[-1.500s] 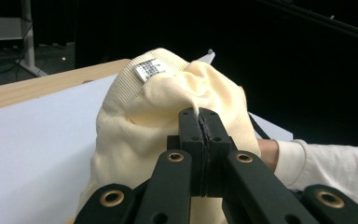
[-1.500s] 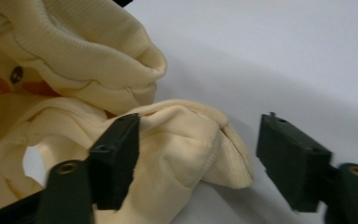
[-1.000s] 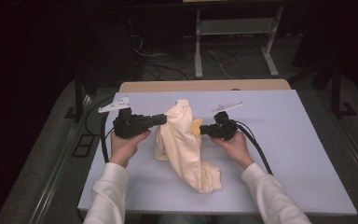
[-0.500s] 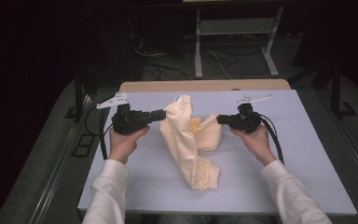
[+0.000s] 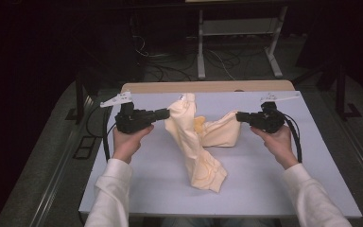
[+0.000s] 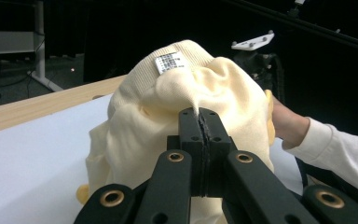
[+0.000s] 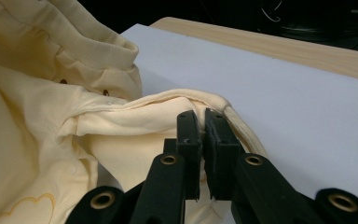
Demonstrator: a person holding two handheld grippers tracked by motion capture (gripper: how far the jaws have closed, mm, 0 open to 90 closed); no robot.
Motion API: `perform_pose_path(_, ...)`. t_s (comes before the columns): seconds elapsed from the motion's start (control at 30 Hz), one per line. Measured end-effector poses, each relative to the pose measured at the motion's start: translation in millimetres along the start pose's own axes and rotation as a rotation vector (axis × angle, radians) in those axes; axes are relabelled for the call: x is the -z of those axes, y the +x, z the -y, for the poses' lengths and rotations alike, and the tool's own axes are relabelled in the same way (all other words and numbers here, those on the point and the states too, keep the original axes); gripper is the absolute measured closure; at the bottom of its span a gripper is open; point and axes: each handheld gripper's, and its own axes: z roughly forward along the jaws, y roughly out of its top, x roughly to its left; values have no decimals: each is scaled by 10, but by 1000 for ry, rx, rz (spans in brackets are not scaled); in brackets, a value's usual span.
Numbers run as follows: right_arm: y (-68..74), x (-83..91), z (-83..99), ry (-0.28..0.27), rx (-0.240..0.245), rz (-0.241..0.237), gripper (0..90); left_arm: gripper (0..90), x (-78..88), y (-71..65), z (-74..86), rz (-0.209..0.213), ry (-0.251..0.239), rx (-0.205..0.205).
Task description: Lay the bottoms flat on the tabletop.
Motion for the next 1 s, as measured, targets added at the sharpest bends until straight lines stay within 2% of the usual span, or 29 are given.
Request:
perform_pose_path(0.03,-23,65,3,-6,1,5,843,883,-7,10,0,-2,1,1)
perform_pose_path(0.43,-92,372,33,-36,-6,33,843,883,-64,44,11,-3,-3,11)
perform_pose_path(0.67,-155,638,16,-81,-19,60,843,883,-199,39,-21,13,-2,6)
perform_pose_path(0.73,-164,662,15,-87,-21,62,843,883,-222,35,-25,17,-3,4)
perform_pose_path(0.83,-218,806,43,-117,-32,77,843,883,-269,37,-6,25,1,5)
perform_pose_path(1.0,-234,878,115,-109,-38,82,843,883,-337,65,84,31,7,20)
